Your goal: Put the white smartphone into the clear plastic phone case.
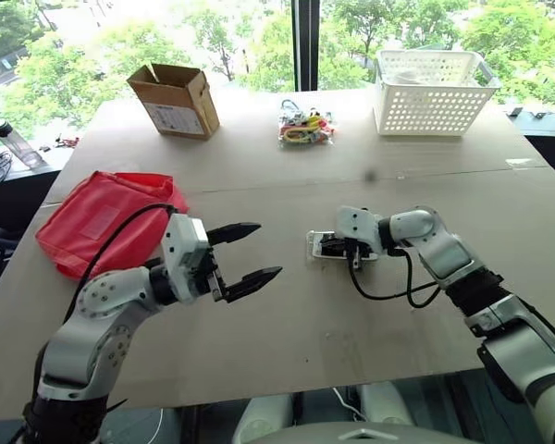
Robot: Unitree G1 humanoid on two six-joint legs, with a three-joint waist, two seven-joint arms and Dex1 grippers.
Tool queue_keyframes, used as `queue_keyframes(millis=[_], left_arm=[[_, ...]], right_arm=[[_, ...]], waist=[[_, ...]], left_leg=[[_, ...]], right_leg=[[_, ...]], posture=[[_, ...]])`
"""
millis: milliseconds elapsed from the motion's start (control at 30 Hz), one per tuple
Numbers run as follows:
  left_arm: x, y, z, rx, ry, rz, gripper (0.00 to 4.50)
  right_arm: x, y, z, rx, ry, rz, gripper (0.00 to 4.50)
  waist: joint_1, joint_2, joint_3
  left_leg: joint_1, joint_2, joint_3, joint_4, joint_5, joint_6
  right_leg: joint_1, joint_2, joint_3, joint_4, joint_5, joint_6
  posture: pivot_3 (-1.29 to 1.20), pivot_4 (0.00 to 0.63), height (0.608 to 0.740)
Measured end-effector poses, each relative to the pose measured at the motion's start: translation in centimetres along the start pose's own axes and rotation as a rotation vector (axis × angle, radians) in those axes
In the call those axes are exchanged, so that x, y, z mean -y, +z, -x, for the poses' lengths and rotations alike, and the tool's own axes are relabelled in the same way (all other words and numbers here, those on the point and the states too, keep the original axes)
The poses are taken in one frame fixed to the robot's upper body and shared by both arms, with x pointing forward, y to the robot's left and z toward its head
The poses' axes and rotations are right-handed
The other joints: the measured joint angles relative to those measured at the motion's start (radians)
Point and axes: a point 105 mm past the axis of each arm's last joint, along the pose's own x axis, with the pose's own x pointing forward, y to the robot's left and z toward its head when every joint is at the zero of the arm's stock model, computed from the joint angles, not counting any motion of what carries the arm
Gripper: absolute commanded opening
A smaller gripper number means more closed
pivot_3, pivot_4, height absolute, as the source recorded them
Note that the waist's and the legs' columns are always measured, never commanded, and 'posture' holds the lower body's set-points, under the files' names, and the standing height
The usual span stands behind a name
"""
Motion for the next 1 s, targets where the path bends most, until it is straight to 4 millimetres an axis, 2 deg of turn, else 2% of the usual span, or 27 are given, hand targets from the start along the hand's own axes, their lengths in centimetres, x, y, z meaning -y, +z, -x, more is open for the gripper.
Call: queue_keyframes(millis=[133,267,400,633,1000], left_arm=[[-0.5,-0.2,0.1,-0.012,-0.001,0.008,4.5],[-0.7,-0.5,0.2,-0.02,-0.005,0.015,4.5],[-0.8,-0.8,0.4,-0.023,-0.011,0.014,4.5],[-0.8,-1.4,0.8,-0.024,-0.012,0.026,4.5],[-0.6,-1.7,0.7,-0.017,-0.002,0.023,4.5]], right_arm=[[0.6,0.1,0.9,0.068,-0.05,-0.154,0.09],[-0.2,1.2,2.5,0.102,-0.017,-0.188,0.09],[-1.1,2.3,3.1,0.121,0.029,-0.183,0.09],[-1.4,1.2,1.8,0.047,0.037,-0.169,0.09],[-0.6,0.9,0.4,-0.08,0.098,-0.046,0.09]], waist=[[0.003,0.004,0.004],[0.004,0.006,0.01],[-0.001,0.007,0.014],[0.001,0.007,0.015],[0.001,0.005,0.014]], left_leg=[[-0.003,0.0,0.0,0.0,0.0,0.0],[-0.008,0.0,-0.001,0.0,0.0,0.0],[-0.008,0.0,0.0,-0.001,0.0,0.0],[-0.008,0.0,0.0,-0.001,0.0,0.0],[-0.003,0.0,0.0,-0.001,0.0,0.0]], right_leg=[[-0.003,0.0,0.0,0.0,0.0,0.0],[-0.006,0.0,-0.001,-0.001,0.0,0.0],[-0.007,0.0,0.001,-0.002,0.0,0.0],[-0.008,0.0,0.001,-0.002,0.0,0.0],[-0.003,0.0,0.0,-0.001,0.0,0.0]], posture=[[0.0,0.15,0.733],[0.0,0.15,0.733],[0.0,0.15,0.733],[0.0,0.15,0.733],[0.0,0.15,0.733]])
